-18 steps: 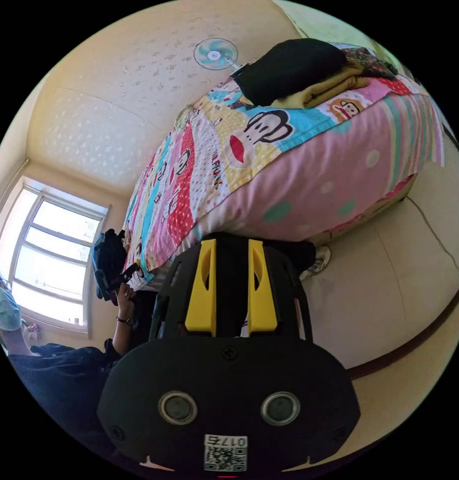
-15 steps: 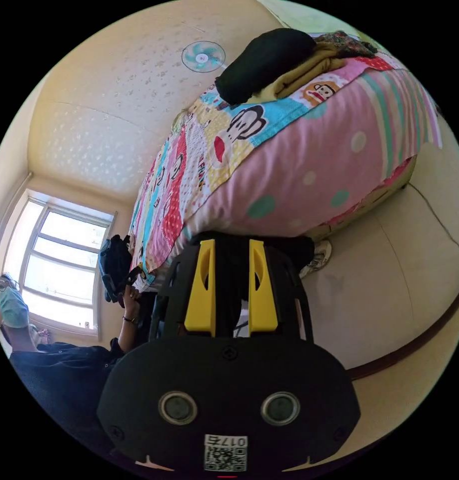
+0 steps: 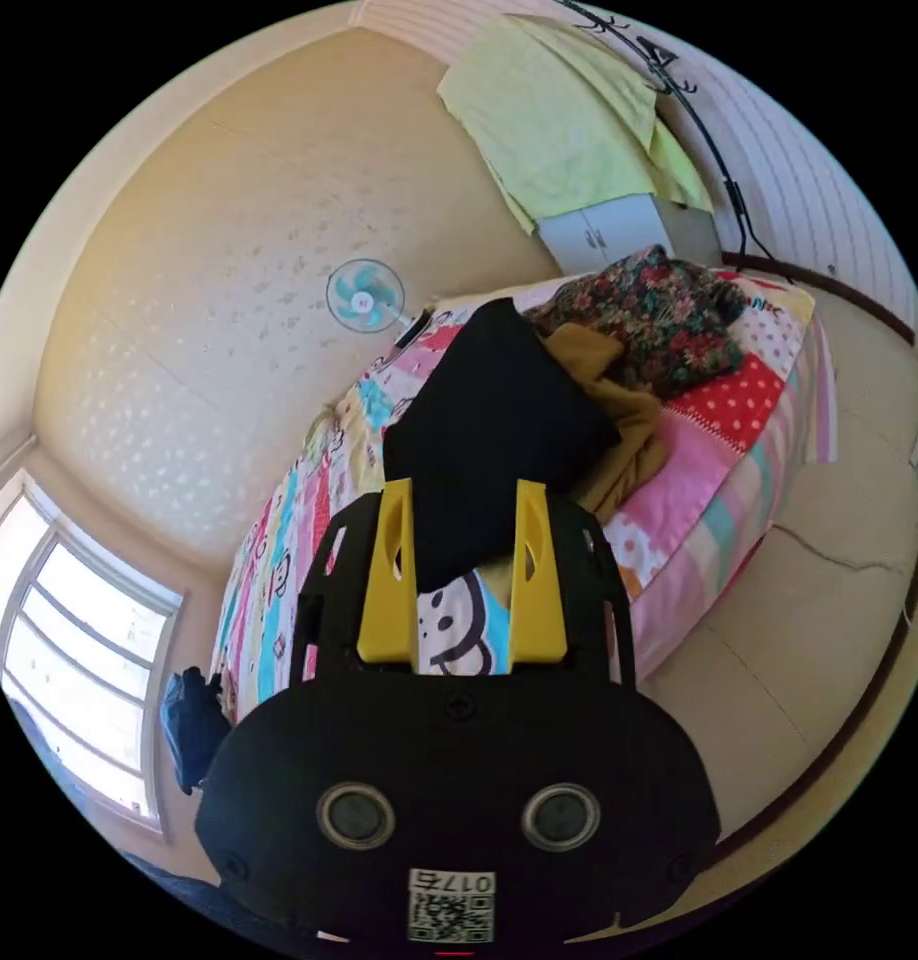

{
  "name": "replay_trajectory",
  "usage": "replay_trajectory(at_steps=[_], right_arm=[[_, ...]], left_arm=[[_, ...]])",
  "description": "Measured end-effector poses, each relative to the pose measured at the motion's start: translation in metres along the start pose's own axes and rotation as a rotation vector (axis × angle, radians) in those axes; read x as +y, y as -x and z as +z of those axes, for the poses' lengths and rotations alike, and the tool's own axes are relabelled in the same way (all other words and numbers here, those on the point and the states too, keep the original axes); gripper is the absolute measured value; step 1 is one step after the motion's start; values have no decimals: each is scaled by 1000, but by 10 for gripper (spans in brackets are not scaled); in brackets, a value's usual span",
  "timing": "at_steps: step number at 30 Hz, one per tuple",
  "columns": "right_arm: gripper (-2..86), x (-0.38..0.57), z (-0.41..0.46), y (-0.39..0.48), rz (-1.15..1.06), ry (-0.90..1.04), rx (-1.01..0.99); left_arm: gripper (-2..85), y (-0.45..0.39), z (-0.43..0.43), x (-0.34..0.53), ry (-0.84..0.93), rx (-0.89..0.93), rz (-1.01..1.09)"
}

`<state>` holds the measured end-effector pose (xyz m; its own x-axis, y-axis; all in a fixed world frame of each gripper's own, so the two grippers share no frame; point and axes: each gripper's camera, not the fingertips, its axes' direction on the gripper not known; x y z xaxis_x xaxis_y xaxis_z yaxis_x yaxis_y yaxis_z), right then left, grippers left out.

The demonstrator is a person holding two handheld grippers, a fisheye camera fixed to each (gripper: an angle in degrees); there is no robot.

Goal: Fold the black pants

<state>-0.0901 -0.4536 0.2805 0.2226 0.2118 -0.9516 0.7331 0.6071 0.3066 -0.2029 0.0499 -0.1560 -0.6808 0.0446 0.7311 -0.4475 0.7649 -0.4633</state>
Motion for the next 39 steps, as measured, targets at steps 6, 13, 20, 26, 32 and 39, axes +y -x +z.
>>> replay_trajectory(at_steps=[6,13,20,26,32,39], right_arm=[[141,-70,43,-26,-11,111,183],[66,-44,89,71,-337,245,117],[39,10,148,248,-550,450,-389],[27,174,168,421,-833,722,-872],[23,343,137,458,-1089,997,-1111],[36,317,100,305,-718,465,-556]], left_arm=[[-6,15,10,-11,67,52,1],[-7,34,28,-14,60,137,-61],[-6,37,46,-17,73,150,-48],[76,33,51,-15,37,187,-14],[94,9,21,1,-105,71,70],[86,4,32,32,-61,78,-61]])
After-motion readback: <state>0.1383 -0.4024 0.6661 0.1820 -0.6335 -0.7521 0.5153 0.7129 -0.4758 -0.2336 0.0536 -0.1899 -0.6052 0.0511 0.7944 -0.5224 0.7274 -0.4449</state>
